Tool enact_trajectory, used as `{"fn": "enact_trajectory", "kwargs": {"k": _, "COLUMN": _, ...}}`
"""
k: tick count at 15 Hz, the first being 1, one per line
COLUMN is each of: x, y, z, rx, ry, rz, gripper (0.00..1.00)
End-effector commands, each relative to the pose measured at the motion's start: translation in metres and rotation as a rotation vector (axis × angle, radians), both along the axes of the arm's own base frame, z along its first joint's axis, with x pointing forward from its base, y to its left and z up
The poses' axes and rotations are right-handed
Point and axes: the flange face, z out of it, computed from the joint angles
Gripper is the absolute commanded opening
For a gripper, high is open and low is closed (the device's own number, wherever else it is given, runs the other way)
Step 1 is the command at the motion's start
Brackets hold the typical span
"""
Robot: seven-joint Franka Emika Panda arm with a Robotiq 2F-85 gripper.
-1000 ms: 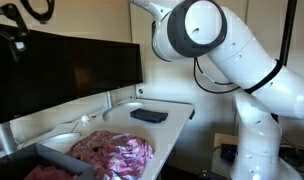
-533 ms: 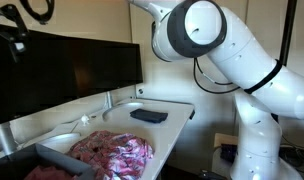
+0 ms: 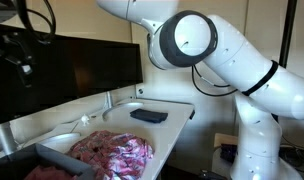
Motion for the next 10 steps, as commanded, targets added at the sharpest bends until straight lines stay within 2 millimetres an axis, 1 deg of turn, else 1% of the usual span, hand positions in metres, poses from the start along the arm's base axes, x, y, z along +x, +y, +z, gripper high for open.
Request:
{"fn": "enact_trajectory", "kwargs": {"k": 1, "x": 0.007, "y": -0.007, "z": -0.012, "rx": 0.001, "ry": 0.050, "rz": -0.009, "gripper": 1.00}}
{"fn": "enact_trajectory", "kwargs": {"k": 5, "x": 0.010, "y": 0.000, "z": -0.029, "rx": -0.038, "ry": 0.034, "rz": -0.003, "gripper": 1.00}}
{"fn": "enact_trajectory", "kwargs": {"k": 7, "x": 0.009, "y": 0.002, "z": -0.031, "rx": -0.037, "ry": 0.030, "rz": 0.008, "gripper": 1.00}}
{"fn": "enact_trajectory", "kwargs": {"k": 10, "x": 0.006, "y": 0.001, "z": -0.026, "rx": -0.020, "ry": 0.043, "rz": 0.043, "gripper": 1.00}}
